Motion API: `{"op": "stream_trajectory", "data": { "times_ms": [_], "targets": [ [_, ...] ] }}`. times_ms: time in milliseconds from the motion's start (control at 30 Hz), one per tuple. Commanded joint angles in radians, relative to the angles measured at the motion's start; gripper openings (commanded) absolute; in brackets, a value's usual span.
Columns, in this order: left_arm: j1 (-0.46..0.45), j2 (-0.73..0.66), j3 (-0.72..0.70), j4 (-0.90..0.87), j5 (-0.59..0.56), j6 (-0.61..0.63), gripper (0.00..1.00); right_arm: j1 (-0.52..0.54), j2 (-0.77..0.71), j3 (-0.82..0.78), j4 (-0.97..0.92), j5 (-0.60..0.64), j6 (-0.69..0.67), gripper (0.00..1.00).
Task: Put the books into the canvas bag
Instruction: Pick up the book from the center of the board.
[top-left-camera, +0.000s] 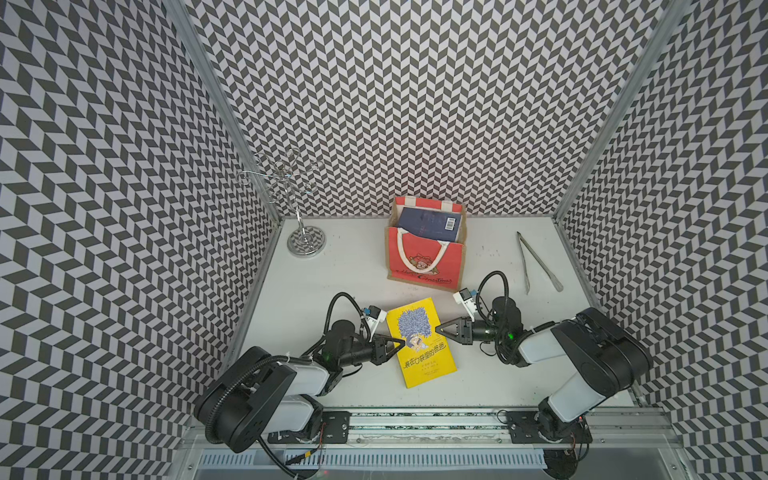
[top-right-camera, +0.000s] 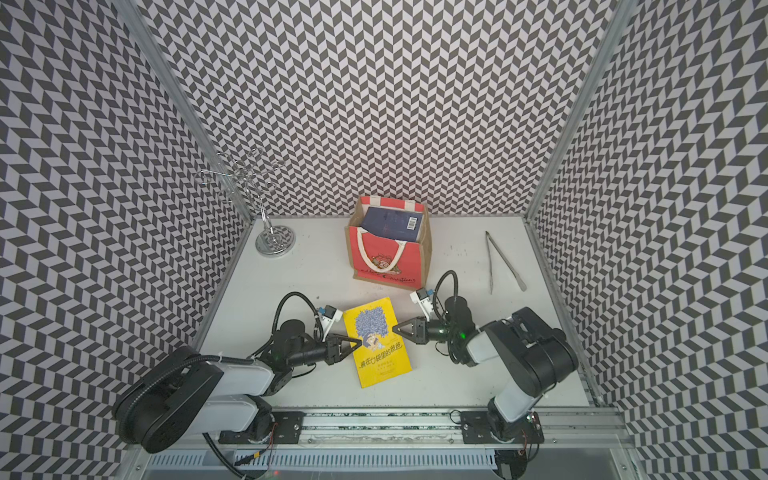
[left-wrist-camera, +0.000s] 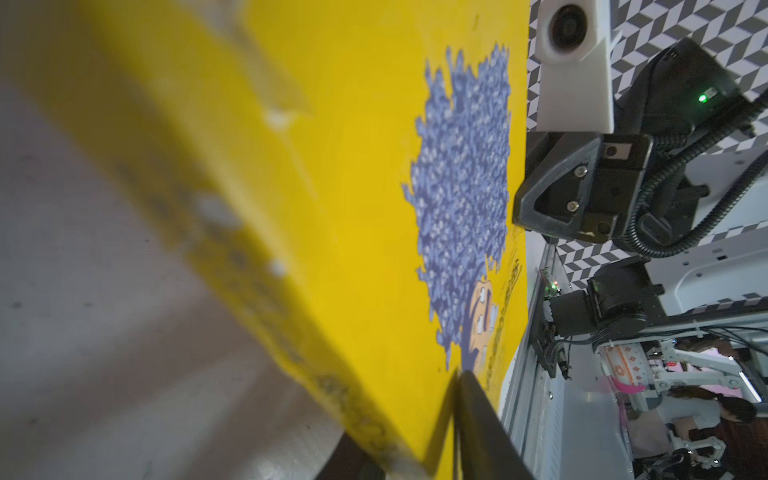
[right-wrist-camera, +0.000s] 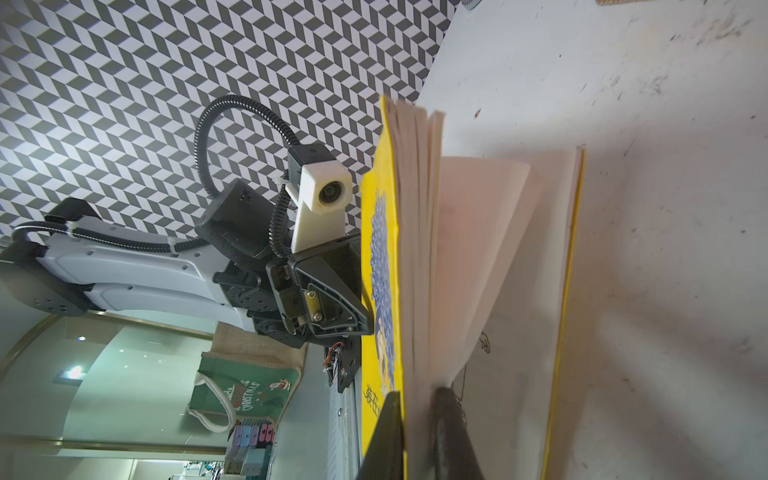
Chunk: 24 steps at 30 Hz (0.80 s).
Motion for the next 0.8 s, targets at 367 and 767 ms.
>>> {"op": "stream_trajectory", "data": {
  "times_ms": [367, 767],
  "targets": [
    [0.019, -0.539, 0.025, -0.154, -0.143, -0.003, 0.00, -0.022, -0.351, -0.004, -0.165, 0.141, -0.063, 0.99],
    [0.029, -0.876, 0.036, 0.000, -0.385, -0.062, 0.00, 0.078, -0.643, -0.032, -0.085, 0.281, 0.149, 0.99]
  ]
}}
